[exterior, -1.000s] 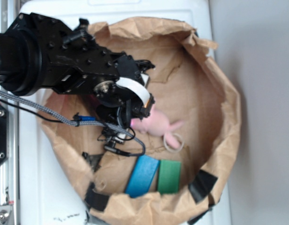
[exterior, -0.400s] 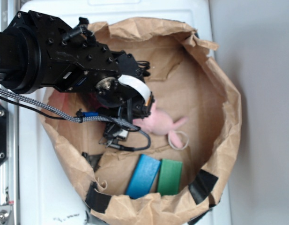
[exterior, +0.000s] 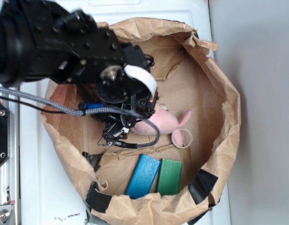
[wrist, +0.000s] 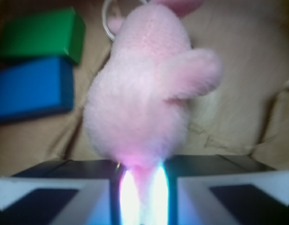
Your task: Grab the wood chip.
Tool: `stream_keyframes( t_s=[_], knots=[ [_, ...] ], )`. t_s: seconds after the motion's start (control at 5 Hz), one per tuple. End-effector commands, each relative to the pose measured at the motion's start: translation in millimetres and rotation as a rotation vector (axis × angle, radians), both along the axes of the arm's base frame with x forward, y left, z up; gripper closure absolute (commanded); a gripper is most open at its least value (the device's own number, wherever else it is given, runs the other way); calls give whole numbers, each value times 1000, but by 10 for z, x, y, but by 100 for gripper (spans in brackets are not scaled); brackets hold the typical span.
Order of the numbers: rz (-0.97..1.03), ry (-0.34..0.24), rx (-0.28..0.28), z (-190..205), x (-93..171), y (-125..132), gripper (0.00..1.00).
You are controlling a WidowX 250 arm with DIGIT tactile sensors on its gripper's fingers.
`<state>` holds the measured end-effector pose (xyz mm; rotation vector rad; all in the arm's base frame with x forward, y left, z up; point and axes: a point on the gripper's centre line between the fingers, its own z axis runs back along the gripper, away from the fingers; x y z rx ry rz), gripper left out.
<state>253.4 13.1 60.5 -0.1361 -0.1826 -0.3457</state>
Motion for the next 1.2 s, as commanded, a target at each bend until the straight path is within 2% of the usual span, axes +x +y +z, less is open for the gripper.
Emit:
stream_keyframes(
  t_s=[0.0,0.2,0.6,1.0],
  knots=[
    [32,-36,-47,582,111,132,64],
    [41,-47,-48,556,171,198,0],
    [21,-49,-56,557,98,300,0],
    [5,-40,-26,545,-19,376,0]
  ],
)
